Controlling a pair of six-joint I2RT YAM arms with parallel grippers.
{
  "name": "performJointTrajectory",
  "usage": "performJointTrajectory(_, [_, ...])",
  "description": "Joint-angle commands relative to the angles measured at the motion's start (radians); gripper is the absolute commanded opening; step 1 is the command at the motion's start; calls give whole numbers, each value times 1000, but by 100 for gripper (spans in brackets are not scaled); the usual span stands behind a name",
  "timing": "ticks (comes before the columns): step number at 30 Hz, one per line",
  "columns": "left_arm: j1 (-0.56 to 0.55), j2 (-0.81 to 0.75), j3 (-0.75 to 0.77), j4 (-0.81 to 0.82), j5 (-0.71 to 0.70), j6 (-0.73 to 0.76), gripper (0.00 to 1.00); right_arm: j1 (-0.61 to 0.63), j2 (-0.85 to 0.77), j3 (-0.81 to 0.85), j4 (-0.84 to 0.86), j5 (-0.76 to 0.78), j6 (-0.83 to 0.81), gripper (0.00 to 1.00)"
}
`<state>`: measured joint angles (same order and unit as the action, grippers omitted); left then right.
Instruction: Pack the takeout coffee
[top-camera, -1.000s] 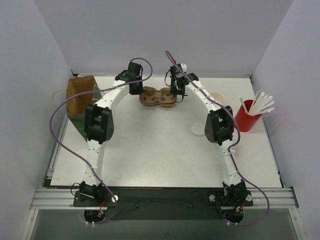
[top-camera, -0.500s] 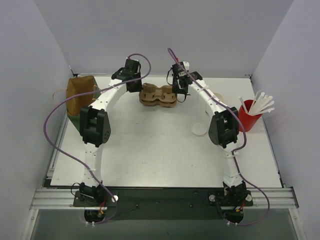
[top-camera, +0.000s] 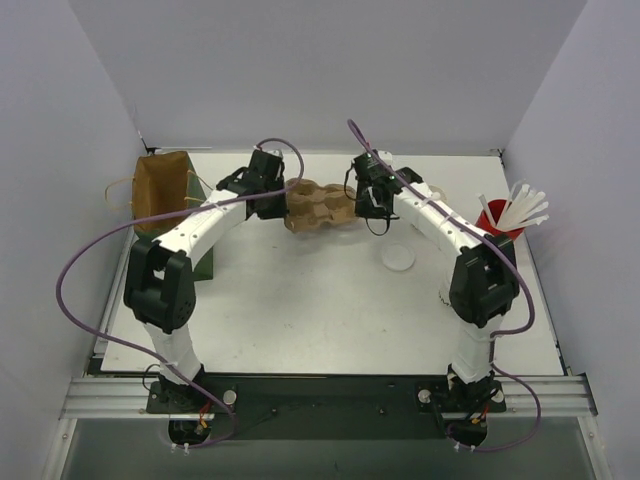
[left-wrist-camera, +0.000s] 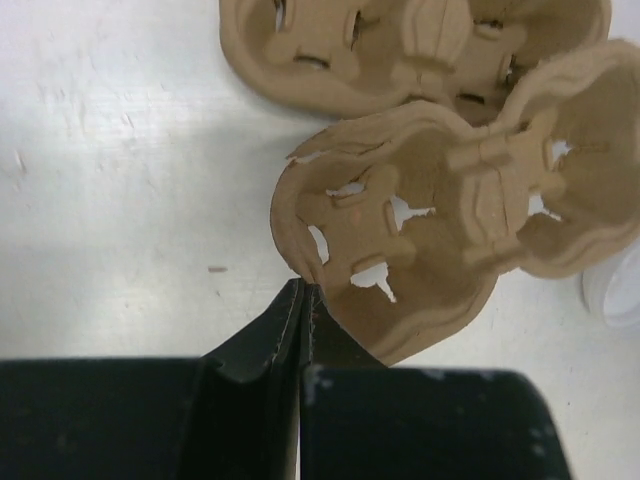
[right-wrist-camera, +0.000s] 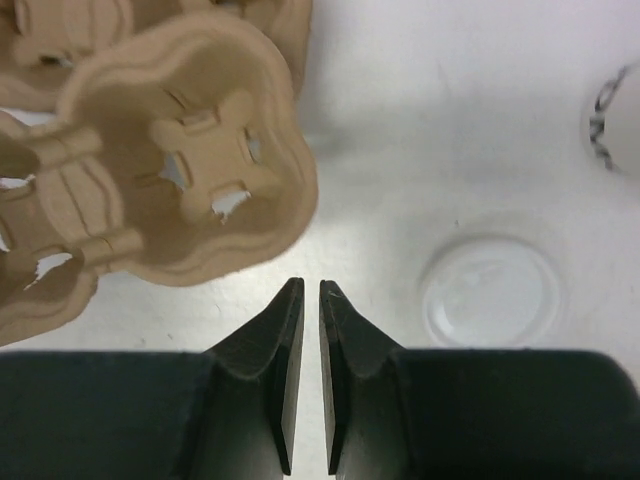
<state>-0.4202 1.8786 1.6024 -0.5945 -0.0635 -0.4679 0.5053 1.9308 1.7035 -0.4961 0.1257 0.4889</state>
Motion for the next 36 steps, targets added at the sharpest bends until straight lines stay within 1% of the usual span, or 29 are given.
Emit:
performJointTrajectory(1, [-52, -168, -171, 97, 8, -60, 0, 25, -157, -174, 8, 17, 69, 8])
performJointTrajectory(2, [-66, -188, -209, 105, 7, -69, 0, 32, -182, -242, 14, 18, 76, 8])
performJointTrajectory(5, [-100, -271, -346, 146, 17, -109, 0, 64, -271, -341, 21, 46, 83, 8])
performJointTrajectory(8, [-112, -355, -472, 215, 59, -158, 0, 96, -341, -395, 21, 78, 89, 8])
performJointTrajectory(10, [-132, -412, -547, 258, 59, -187, 0, 111, -383, -435, 22, 101, 96, 9])
performJointTrajectory(13, [-163, -461, -598, 294, 62, -210, 0, 125, -400, -464, 21, 109, 102, 9])
performJointTrajectory(17, [-203, -478, -659, 297, 51, -250, 0, 144, -397, -472, 21, 104, 114, 9])
performJointTrajectory(20, [-248, -484, -683, 291, -11, -319, 0, 170, -377, -453, 19, 106, 126, 12])
performJointTrajectory(21, [-262, -489, -697, 283, -59, -340, 0, 177, -363, -447, 14, 104, 131, 14])
performJointTrajectory(23, [-298, -492, -714, 286, -96, -402, 0, 179, -346, -438, 17, 92, 154, 15])
performJointTrajectory(25, [-307, -496, -739, 318, -108, -426, 0, 176, -311, -427, 28, 88, 155, 15])
performJointTrajectory(26, [-308, -492, -737, 323, -108, -426, 0, 174, -293, -397, 33, 88, 145, 15])
performJointTrajectory(28, [-308, -470, -714, 303, -105, -416, 0, 156, -213, -345, 36, 80, 128, 15])
performJointTrajectory(29, [-308, -464, -708, 289, -102, -410, 8, 151, -185, -296, 45, 68, 119, 15])
performJointTrajectory(30, [-308, -466, -707, 291, -96, -403, 14, 147, -132, -271, 54, 65, 96, 15])
performJointTrajectory(31, [-308, -472, -713, 292, -93, -400, 22, 141, -104, -246, 60, 58, 88, 15])
performJointTrajectory(32, [-308, -476, -716, 304, -91, -396, 32, 125, -77, -222, 68, 40, 80, 15])
performJointTrajectory(33, [-307, -487, -717, 305, -85, -390, 35, 121, -20, -175, 71, 37, 68, 15])
performJointTrajectory(35, [-307, -493, -691, 268, -87, -364, 39, 105, 26, -134, 71, 32, 62, 15])
performJointTrajectory(36, [-304, -498, -681, 250, -96, -351, 44, 98, 64, -111, 73, 13, 63, 15])
